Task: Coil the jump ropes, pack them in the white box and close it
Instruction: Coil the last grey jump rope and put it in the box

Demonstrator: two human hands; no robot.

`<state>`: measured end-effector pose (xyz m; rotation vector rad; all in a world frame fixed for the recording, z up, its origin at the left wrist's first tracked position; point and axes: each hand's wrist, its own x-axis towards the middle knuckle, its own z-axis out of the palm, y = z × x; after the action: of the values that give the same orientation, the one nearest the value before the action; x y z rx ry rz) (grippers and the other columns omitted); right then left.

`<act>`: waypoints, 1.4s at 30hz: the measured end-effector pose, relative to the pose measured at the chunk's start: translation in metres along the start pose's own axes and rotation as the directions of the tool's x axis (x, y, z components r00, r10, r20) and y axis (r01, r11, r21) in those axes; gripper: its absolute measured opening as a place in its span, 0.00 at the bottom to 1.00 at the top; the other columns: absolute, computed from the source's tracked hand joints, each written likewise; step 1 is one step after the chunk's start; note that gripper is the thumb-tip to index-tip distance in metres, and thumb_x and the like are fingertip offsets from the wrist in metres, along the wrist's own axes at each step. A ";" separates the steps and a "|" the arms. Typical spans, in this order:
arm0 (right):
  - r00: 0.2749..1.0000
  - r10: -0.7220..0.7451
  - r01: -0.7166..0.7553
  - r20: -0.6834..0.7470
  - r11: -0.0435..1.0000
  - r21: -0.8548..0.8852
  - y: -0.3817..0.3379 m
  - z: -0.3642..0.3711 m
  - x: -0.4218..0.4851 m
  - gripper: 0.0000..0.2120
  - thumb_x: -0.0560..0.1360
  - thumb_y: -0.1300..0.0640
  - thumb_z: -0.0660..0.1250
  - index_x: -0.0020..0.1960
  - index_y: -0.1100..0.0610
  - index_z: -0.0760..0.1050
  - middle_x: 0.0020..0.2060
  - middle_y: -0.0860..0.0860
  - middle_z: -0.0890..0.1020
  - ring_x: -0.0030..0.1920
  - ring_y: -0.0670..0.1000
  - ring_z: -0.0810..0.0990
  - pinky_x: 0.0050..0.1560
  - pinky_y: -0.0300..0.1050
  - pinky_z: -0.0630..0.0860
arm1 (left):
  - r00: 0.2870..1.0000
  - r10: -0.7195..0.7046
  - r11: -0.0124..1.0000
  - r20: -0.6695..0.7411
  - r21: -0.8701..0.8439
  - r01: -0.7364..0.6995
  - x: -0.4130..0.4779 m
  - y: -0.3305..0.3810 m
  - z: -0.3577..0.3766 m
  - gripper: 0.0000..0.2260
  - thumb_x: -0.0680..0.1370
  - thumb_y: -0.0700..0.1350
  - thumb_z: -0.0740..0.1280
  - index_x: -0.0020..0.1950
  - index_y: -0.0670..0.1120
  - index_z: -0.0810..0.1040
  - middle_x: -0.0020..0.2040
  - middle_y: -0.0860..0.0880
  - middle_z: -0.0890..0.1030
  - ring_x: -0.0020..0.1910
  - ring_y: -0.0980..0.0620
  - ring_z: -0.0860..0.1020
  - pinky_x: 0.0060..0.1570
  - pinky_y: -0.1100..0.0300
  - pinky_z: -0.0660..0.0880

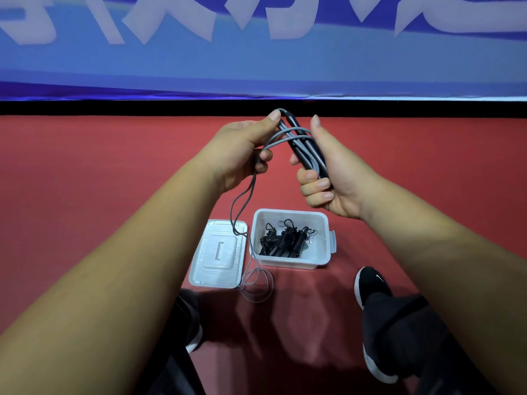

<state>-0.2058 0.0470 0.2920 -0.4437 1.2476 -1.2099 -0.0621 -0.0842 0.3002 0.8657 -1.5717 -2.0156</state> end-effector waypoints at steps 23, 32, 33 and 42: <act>0.993 -0.021 0.053 -0.114 0.957 0.286 -0.012 -0.019 0.007 0.13 0.79 0.47 0.72 0.47 0.54 0.71 0.30 0.45 0.61 0.23 0.42 0.57 0.23 0.35 0.50 | 0.874 -0.329 0.861 0.358 0.493 0.123 -0.011 -0.006 -0.013 0.08 0.84 0.42 0.66 0.57 0.41 0.83 0.44 0.45 0.83 0.39 0.53 0.80 0.45 0.62 0.79; 0.997 0.081 -0.081 0.005 0.996 0.021 -0.023 -0.033 0.000 0.06 0.82 0.56 0.68 0.51 0.55 0.71 0.30 0.46 0.67 0.25 0.40 0.58 0.19 0.32 0.52 | 0.922 -0.370 0.639 0.111 0.751 0.167 -0.008 -0.016 -0.038 0.05 0.76 0.39 0.77 0.50 0.40 0.86 0.47 0.36 0.86 0.43 0.47 0.83 0.53 0.49 0.84; 0.996 0.091 -0.092 0.015 0.996 0.005 -0.022 -0.032 -0.001 0.06 0.82 0.56 0.68 0.52 0.56 0.71 0.31 0.47 0.69 0.25 0.40 0.58 0.19 0.32 0.52 | 0.929 -0.355 0.640 0.101 0.751 0.163 -0.008 -0.016 -0.038 0.05 0.75 0.39 0.78 0.49 0.40 0.86 0.46 0.37 0.86 0.43 0.47 0.84 0.53 0.47 0.84; 0.996 0.061 -0.062 -0.065 0.998 -0.009 -0.020 -0.042 0.002 0.06 0.83 0.58 0.68 0.52 0.57 0.71 0.33 0.51 0.75 0.25 0.41 0.60 0.19 0.32 0.54 | 0.906 -0.299 0.896 0.299 0.415 0.158 -0.018 0.000 -0.046 0.11 0.74 0.42 0.73 0.54 0.40 0.83 0.45 0.43 0.84 0.48 0.48 0.85 0.55 0.55 0.83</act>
<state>-0.2521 0.0518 0.2932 -0.3740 1.3143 -1.1733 -0.0173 -0.1037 0.2972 0.8979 -2.2162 -2.1590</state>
